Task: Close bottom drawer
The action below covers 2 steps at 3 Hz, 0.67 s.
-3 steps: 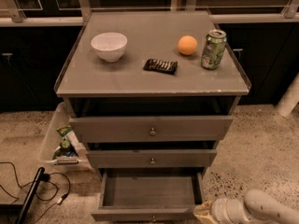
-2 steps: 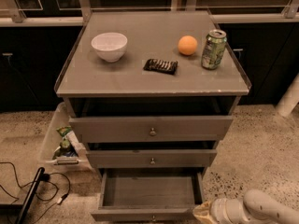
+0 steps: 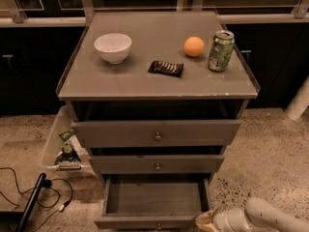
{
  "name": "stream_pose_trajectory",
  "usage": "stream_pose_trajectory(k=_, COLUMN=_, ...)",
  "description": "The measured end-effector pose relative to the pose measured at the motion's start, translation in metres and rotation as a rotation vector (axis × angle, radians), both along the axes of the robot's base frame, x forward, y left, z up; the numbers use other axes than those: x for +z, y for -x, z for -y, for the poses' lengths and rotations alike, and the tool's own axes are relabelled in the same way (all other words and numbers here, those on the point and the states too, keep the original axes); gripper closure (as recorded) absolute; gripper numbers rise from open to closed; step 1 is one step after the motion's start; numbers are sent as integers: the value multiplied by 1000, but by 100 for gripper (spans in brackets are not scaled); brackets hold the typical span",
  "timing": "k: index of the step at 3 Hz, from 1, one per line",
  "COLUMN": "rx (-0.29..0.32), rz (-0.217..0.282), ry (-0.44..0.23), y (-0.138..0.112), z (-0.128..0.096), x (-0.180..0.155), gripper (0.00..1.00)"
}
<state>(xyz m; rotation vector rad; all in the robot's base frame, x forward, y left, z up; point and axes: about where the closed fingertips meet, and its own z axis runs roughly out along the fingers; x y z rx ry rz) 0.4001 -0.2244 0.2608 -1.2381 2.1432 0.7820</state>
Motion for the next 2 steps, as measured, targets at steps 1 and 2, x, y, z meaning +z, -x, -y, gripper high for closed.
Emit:
stream_pose_trajectory(k=1, rx=-10, rz=-4, ry=-16, y=-5, z=-1, x=-37, gripper=100)
stream_pose_trajectory(k=2, rx=2, rz=56, ry=-2, y=-9, z=-1, x=-59, gripper=100)
